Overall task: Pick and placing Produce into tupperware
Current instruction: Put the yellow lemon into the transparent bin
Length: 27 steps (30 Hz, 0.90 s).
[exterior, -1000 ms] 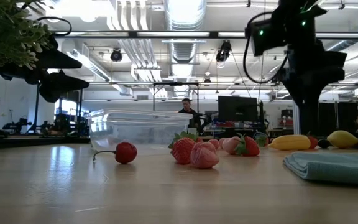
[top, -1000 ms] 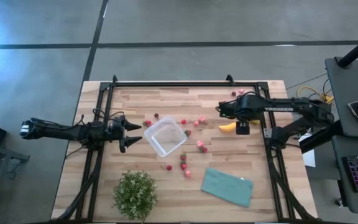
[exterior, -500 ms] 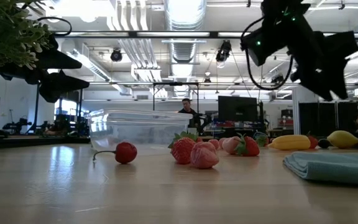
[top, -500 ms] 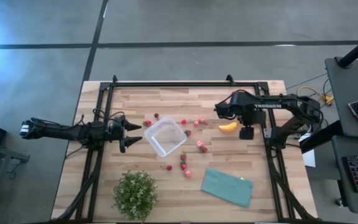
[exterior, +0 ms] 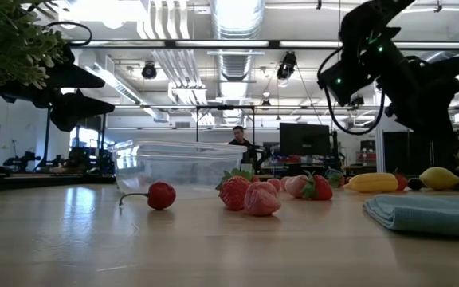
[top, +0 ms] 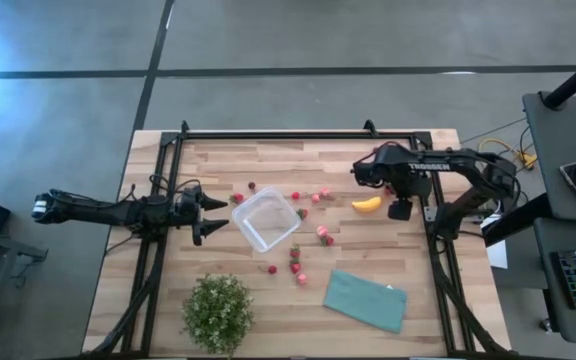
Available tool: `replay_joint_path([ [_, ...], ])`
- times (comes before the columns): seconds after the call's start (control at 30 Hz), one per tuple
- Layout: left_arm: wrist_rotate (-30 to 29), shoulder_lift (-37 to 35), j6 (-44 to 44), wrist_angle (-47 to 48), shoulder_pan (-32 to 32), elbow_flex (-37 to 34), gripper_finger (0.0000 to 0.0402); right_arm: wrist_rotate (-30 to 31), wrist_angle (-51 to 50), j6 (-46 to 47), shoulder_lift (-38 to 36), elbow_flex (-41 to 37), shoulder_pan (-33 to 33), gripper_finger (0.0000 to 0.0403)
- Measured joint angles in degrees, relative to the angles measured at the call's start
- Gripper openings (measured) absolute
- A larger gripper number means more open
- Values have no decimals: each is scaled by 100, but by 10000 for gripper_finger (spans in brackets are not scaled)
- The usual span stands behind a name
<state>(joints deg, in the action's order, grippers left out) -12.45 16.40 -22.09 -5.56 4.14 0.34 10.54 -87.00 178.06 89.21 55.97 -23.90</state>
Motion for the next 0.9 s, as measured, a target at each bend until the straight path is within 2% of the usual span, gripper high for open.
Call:
replay_joint_path([
  [0.3,0,3,0,4,-1,0,293,2,220,-74,554,-25,-648,251],
  [0.47,1,7,1,4,-1,0,293,9,411,-559,816,23,-778,251],
  [0.67,0,-4,0,4,-1,0,293,424,401,-746,755,257,-787,251],
  [0.77,2,7,2,6,0,0,293,775,54,-685,680,262,-836,251],
  [0.9,1,5,2,5,0,0,293,859,21,-970,575,253,-918,251],
])
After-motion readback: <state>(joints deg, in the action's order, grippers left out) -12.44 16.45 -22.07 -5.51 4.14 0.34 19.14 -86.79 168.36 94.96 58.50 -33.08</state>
